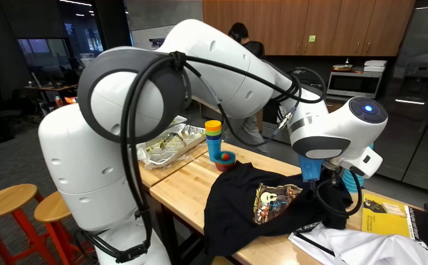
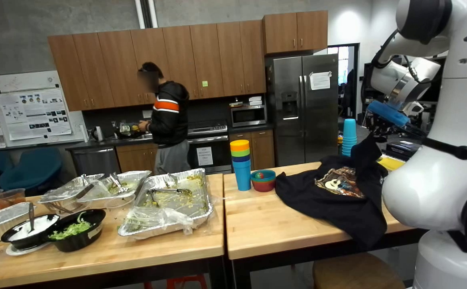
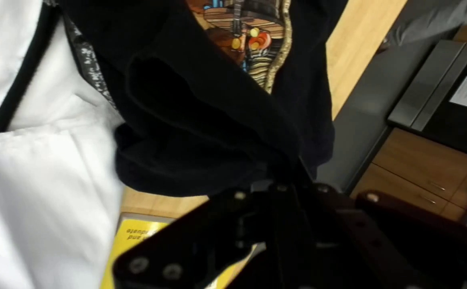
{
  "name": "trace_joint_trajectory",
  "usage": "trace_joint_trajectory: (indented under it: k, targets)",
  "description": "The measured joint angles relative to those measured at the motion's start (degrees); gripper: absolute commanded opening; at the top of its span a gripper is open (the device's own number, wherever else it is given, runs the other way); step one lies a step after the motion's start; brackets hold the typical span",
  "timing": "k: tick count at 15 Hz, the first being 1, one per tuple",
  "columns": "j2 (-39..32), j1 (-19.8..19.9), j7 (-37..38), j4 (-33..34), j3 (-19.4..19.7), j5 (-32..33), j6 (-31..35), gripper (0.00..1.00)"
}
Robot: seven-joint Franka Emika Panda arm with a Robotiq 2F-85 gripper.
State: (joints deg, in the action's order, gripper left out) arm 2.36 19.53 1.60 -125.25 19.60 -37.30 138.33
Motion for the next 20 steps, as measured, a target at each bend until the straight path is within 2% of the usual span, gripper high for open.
trace_joint_trajectory:
  k: [9,20]
  targets:
    - [-1.6,-4.1,9.0,6.5,-3.7,-0.3,2.1,0.01]
    - [-13.9,-4.5,20.2,21.6,-4.9,0.8,6.5,0.01]
